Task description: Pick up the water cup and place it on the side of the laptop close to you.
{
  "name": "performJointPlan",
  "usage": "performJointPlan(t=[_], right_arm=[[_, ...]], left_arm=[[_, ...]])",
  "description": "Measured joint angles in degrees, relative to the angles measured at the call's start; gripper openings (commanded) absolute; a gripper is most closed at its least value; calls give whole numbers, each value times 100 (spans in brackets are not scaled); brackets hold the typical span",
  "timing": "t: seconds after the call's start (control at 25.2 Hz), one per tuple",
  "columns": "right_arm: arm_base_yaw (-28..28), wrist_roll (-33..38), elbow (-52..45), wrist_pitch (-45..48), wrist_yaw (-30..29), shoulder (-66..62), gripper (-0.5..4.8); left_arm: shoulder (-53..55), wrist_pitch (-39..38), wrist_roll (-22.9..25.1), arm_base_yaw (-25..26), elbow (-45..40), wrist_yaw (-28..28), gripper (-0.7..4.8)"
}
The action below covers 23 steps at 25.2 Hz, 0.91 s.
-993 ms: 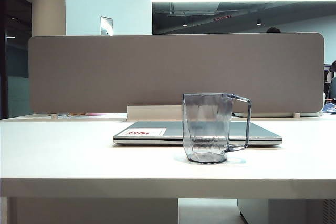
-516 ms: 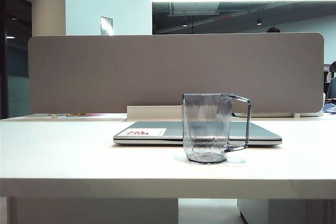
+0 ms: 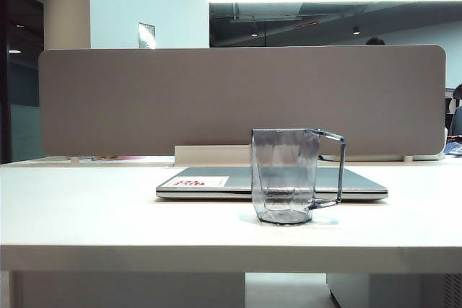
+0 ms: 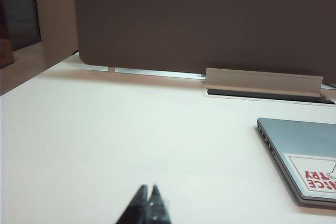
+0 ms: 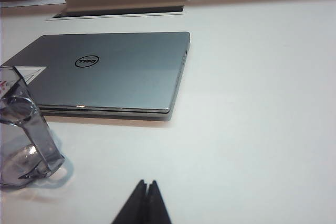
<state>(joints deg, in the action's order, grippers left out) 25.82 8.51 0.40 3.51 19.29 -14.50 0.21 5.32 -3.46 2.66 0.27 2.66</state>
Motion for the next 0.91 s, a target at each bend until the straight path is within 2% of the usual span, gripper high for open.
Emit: performJointPlan(t=[0.52, 0.68, 0.75, 0.83, 0.91], right_arm=[[-15, 0, 0, 0, -2, 0, -1], [-531, -20, -2, -2, -13, 59, -1], [-960, 24, -2, 0, -55, 201, -1], [-1591, -144, -2, 4, -874, 625, -1], [-1932, -339, -2, -20, -1539, 872, -1]], left_arm=[[0, -11, 0, 0, 0, 17, -6], [0, -11, 0, 0, 0, 17, -6], [0, -11, -2, 0, 0, 17, -6], [0, -11, 0, 0, 0, 17, -6], [-2, -13, 0, 2, 0, 17, -6]])
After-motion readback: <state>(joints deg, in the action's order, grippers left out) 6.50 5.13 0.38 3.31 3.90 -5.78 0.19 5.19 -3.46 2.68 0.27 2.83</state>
